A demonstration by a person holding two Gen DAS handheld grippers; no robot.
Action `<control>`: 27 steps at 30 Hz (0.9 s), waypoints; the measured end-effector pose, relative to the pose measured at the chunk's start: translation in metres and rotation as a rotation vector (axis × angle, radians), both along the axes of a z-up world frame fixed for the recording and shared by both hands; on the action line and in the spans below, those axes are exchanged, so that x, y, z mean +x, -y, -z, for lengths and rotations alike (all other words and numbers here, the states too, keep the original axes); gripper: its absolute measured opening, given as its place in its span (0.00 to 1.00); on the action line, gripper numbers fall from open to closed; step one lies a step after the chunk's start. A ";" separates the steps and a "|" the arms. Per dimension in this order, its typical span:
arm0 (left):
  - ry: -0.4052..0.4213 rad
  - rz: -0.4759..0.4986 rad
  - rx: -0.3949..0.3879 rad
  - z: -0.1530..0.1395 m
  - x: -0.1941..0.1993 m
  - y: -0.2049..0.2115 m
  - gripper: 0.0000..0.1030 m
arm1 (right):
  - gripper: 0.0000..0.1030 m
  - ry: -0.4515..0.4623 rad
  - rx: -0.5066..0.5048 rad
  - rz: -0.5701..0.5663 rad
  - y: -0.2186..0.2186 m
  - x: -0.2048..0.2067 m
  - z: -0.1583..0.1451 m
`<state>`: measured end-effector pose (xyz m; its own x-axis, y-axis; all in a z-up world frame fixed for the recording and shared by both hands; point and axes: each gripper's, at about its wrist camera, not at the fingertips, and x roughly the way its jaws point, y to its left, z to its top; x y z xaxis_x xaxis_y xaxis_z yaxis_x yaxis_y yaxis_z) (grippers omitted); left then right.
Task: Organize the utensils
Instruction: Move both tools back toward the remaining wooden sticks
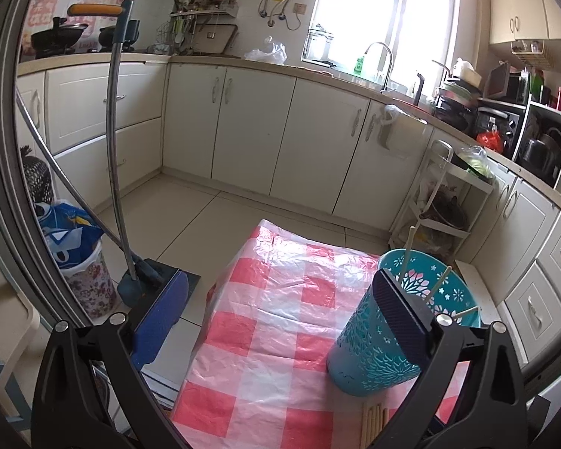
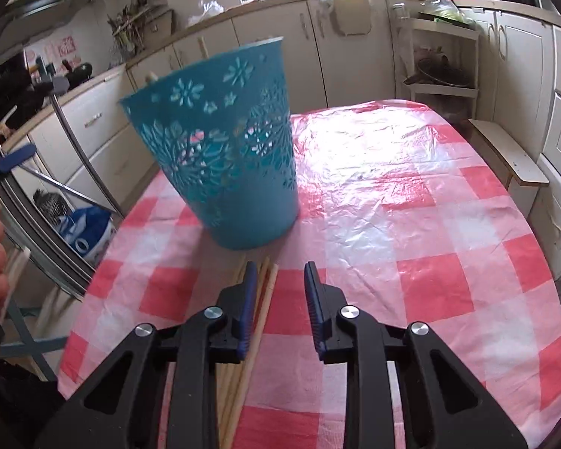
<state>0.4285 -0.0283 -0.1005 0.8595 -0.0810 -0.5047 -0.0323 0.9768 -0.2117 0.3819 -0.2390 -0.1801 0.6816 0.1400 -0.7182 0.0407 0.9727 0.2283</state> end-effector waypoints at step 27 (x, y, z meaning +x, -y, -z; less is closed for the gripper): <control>-0.314 0.415 0.269 0.121 -0.031 0.099 0.92 | 0.13 -0.119 -0.117 -0.032 0.004 -0.004 0.027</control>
<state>0.3978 -0.1276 -0.2213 0.5891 -0.2121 -0.7797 0.3431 0.9393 0.0038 0.3779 -0.2432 -0.2073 0.5875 0.0707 -0.8061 0.0296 0.9936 0.1088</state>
